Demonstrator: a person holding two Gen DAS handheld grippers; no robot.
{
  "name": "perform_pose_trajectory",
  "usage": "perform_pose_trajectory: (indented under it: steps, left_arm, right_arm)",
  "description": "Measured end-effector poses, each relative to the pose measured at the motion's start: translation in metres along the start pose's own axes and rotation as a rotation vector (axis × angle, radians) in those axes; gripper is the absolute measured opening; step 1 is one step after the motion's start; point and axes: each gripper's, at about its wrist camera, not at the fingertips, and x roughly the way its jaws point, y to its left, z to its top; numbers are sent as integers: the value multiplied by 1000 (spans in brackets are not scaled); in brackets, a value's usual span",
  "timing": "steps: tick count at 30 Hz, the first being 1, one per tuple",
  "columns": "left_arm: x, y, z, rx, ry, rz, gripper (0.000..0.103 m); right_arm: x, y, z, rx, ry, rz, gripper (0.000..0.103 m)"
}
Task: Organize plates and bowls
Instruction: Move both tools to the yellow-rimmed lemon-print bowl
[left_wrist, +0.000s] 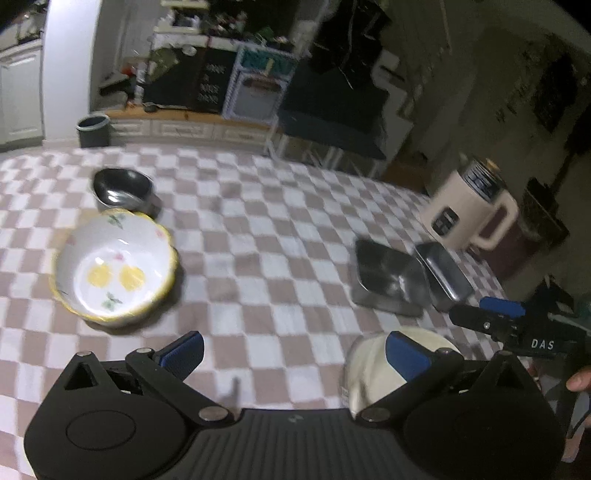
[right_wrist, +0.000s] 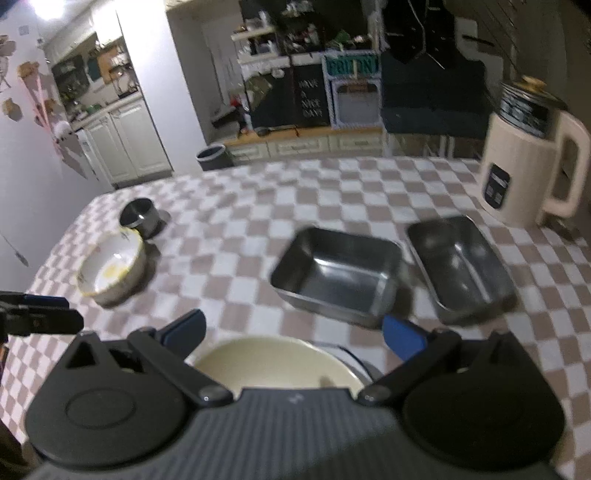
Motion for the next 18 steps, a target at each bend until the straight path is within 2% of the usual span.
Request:
perform_pose_trajectory:
  steps: [6,10,13,15,18]
  left_arm:
    - [-16,34,14,-32,-55,92,103]
    - [-24,62,20,-79,-84,173,103]
    - [-27,85,25,-119,-103,231,103]
    - [-28,102,29,-151,-115,251,102]
    - [-26,125,33,-206,-123,265,97]
  right_arm:
    - [18,31,20,6,-47,66,103]
    - [32,55,33,-8,-69,79,103]
    - [46,70,42,-4,-53,103,102]
    - [58,79,47,17,-23,144,96]
    - [79,92,53,43,23,188,79]
